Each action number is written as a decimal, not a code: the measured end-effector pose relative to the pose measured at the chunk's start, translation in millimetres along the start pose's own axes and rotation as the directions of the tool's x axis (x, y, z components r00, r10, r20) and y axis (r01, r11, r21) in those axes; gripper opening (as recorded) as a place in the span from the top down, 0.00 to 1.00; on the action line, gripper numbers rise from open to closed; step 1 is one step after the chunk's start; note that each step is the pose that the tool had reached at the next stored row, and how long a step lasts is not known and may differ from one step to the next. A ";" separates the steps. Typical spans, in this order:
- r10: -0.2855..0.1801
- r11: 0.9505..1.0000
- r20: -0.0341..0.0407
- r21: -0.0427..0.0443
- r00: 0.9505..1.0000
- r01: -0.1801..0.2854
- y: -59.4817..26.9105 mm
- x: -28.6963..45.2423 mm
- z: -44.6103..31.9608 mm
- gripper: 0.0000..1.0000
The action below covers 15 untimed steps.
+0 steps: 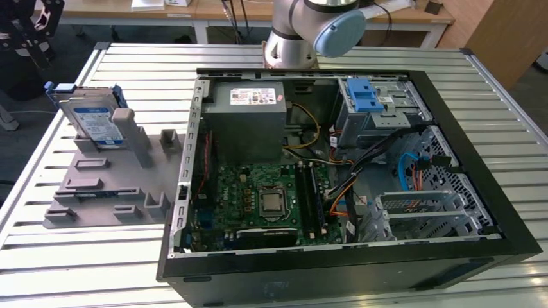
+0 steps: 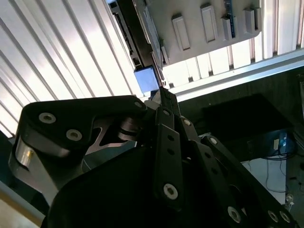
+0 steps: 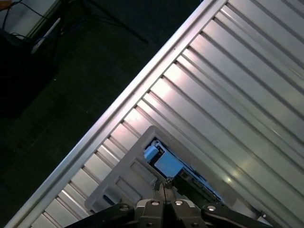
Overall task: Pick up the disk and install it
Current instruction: 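Pick up the disk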
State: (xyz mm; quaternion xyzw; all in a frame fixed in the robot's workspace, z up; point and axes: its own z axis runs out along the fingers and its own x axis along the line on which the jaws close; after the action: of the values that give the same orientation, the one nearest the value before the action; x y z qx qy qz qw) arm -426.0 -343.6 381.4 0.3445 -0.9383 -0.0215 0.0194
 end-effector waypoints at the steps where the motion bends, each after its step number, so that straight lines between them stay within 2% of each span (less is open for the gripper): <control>1: -0.007 1.000 0.000 0.000 1.000 0.007 0.0 0.0 0.0 0.89; 15: -0.092 0.996 -0.005 0.002 0.996 0.092 0.7 0.8 0.0 0.89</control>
State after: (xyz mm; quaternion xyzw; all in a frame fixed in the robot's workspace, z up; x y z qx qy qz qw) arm -427.1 -343.7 381.5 0.3875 -0.9214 -0.0206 0.0204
